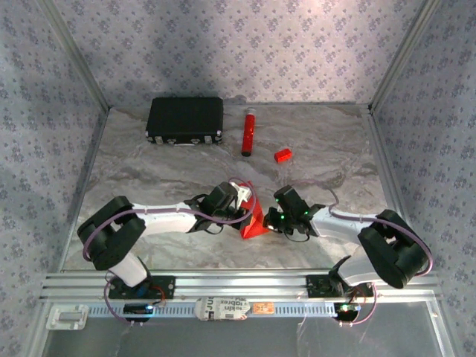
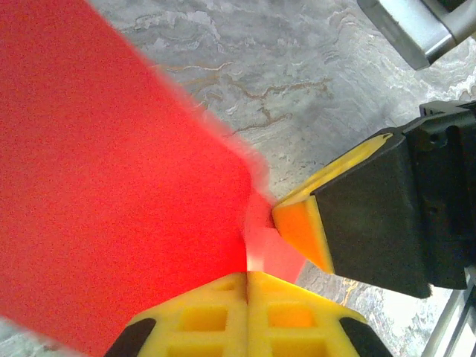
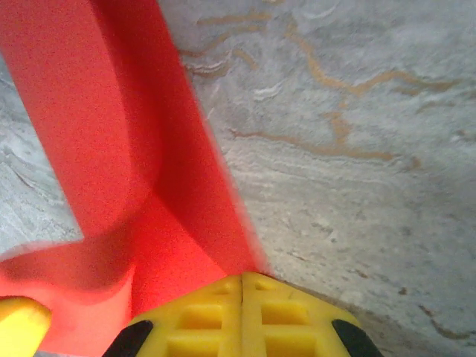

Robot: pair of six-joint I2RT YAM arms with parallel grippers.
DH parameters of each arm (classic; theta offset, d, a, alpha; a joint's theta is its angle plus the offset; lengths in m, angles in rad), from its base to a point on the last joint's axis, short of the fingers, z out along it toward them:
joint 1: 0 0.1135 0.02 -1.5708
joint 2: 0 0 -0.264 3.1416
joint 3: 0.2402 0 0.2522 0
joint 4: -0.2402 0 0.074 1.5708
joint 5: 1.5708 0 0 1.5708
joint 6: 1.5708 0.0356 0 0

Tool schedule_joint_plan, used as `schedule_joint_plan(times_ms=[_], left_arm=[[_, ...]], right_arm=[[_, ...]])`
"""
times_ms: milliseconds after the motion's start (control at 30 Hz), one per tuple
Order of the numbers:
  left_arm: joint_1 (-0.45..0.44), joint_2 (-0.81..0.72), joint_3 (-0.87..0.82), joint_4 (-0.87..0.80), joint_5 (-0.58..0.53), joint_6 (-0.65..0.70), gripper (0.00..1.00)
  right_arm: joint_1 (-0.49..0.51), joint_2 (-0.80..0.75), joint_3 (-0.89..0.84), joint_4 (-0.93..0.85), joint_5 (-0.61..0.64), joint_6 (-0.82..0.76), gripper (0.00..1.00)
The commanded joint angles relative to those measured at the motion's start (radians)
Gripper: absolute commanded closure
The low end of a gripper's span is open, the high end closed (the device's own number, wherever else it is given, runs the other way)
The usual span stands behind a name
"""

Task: Fold a paper plane with a square sheet of paper (pick it up from the middle)
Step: Fold the triangle a second time at the center of the table.

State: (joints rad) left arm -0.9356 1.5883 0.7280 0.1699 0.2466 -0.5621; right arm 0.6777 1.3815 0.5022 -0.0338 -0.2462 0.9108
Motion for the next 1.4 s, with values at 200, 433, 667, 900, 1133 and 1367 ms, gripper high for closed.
schedule_joint_plan(times_ms=[200,433,667,900,1133,1367], left_arm=[[0.012,-0.009,-0.006,0.023,0.022,0.001,0.94],[0.015,-0.017,-0.019,0.023,0.016,0.0,0.94],[0.018,-0.031,-0.008,-0.018,0.033,0.031,0.9],[0.03,-0.048,0.005,-0.055,0.054,0.063,0.89],[0.038,-0.051,0.004,-0.073,0.071,0.083,0.97],[0.045,-0.048,-0.01,-0.068,0.059,0.082,1.0]], right_arm=[[0.011,-0.012,0.018,0.054,-0.033,-0.001,0.95],[0.026,0.043,0.02,0.142,-0.056,0.036,0.95],[0.029,0.07,0.016,0.138,-0.053,0.04,0.95],[0.029,0.07,0.023,0.131,-0.052,0.037,0.95],[0.029,0.07,0.021,0.114,-0.049,0.037,0.95],[0.032,0.074,0.023,0.072,-0.03,0.034,0.96]])
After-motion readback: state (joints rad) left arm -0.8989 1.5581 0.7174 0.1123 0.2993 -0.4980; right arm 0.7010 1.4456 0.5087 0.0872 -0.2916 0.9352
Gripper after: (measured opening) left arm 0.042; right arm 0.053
